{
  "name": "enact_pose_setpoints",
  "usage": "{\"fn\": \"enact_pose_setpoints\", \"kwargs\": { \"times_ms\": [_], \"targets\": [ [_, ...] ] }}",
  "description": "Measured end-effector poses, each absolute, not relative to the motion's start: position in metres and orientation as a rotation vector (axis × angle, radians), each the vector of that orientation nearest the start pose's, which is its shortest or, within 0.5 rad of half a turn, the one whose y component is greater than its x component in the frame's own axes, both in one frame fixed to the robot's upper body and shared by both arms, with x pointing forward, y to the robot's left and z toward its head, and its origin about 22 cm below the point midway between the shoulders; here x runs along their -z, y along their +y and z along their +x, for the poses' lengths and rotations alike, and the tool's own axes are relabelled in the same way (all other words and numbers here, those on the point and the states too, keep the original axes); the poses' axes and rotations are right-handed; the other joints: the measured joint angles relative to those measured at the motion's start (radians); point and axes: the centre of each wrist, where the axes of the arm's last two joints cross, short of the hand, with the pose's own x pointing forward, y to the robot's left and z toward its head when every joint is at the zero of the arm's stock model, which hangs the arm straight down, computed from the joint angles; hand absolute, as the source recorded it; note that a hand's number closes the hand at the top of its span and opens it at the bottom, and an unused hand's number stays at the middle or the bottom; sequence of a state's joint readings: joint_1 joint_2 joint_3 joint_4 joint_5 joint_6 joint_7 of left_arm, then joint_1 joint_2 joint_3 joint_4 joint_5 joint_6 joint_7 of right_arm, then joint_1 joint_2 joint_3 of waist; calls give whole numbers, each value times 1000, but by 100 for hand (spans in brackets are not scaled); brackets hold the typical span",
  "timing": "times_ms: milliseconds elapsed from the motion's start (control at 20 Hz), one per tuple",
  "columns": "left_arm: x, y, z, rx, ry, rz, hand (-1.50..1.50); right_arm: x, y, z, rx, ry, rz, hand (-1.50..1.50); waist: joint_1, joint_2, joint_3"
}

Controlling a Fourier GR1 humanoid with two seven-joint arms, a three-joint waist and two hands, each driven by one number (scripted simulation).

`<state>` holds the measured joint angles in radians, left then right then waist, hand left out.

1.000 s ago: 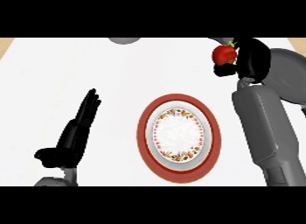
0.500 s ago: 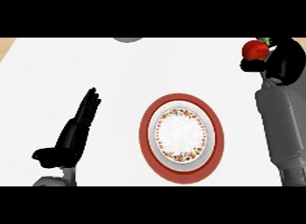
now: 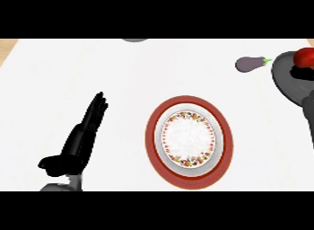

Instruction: Pick the tomato from the plate and place it in the pan

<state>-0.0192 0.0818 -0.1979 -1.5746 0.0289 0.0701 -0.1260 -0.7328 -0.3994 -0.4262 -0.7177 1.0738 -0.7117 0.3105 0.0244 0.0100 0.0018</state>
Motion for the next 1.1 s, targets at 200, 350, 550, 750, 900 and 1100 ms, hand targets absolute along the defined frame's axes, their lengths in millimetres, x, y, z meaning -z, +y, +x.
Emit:
{"fn": "enact_pose_setpoints", "kwargs": {
  "times_ms": [200, 350, 550, 750, 900, 1100],
  "targets": [
    [-8, 200, 244, 151, -1711, -84, 0, -81, -400, 389, 67, -1233, -1645, 150, 8, 4, 1],
    [-8, 198, 247, 154, -1709, -96, 0, -81, -420, 384, 96, -1242, -1664, 150, 15, 8, 2],
    [-14, 197, 250, 162, -1718, -108, 0, -88, -446, 376, 119, -1241, -1674, 150, 26, 13, 4],
    [-16, 190, 252, 173, -1721, -121, 0, -74, -458, 367, 40, -1082, -1505, -150, 41, 21, 3],
    [-18, 186, 254, 175, -1727, -130, 0, -70, -462, 365, -29, -1023, -1365, -150, 50, 26, 5],
    [-15, 181, 252, 181, -1729, -133, 0, -64, -464, 361, -36, -1045, -1216, -150, 52, 27, 7]
  ]
}}
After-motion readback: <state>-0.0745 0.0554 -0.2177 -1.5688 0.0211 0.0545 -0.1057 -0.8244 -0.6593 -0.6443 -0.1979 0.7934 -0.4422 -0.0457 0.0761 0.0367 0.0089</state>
